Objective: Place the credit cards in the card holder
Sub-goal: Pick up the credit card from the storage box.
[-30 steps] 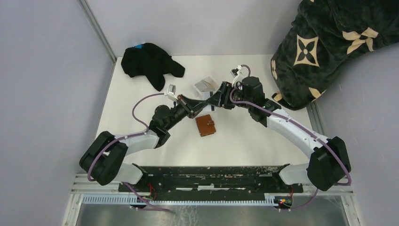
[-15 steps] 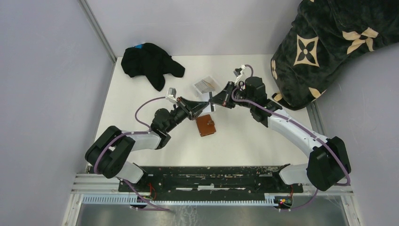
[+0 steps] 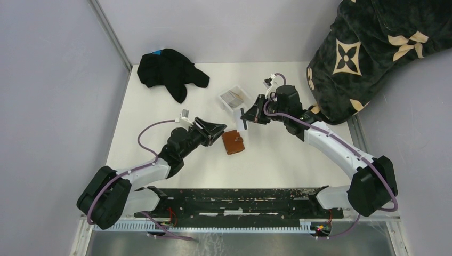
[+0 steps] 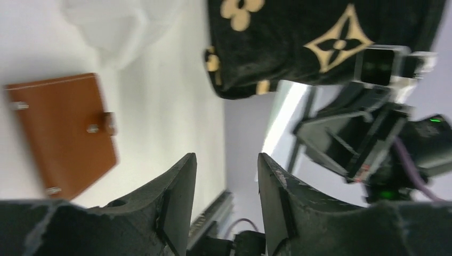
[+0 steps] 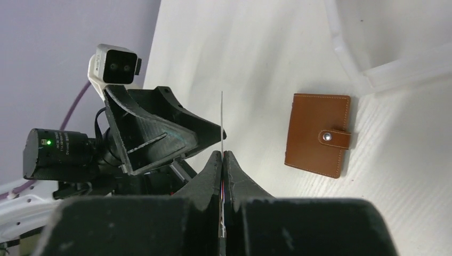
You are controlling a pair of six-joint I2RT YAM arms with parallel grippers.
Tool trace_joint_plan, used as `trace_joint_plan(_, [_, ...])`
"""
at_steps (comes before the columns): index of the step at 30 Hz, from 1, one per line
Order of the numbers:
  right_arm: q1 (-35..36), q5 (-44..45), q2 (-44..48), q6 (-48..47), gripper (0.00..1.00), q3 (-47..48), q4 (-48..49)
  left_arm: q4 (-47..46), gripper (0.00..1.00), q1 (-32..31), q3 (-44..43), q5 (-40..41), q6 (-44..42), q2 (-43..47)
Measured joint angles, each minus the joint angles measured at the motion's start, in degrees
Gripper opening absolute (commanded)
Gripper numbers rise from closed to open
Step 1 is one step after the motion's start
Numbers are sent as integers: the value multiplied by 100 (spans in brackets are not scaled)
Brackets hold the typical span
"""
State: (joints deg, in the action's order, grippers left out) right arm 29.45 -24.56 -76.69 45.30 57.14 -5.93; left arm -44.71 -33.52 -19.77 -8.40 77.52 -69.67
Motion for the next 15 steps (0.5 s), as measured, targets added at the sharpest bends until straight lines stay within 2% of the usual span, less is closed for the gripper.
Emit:
trace_joint_plan(4, [149, 334, -190, -481, 1, 509, -717, 1154, 41, -109, -109, 422, -553, 208])
trace_joint_plan(8, [625, 905, -675, -975, 1, 1185, -1458, 2175, 33, -363, -398, 780, -1086, 136])
trace_joint_plan(15, [1333, 1753, -1652, -1530, 1, 1899, -2319, 3182, 18, -610, -896, 1182, -1727, -232])
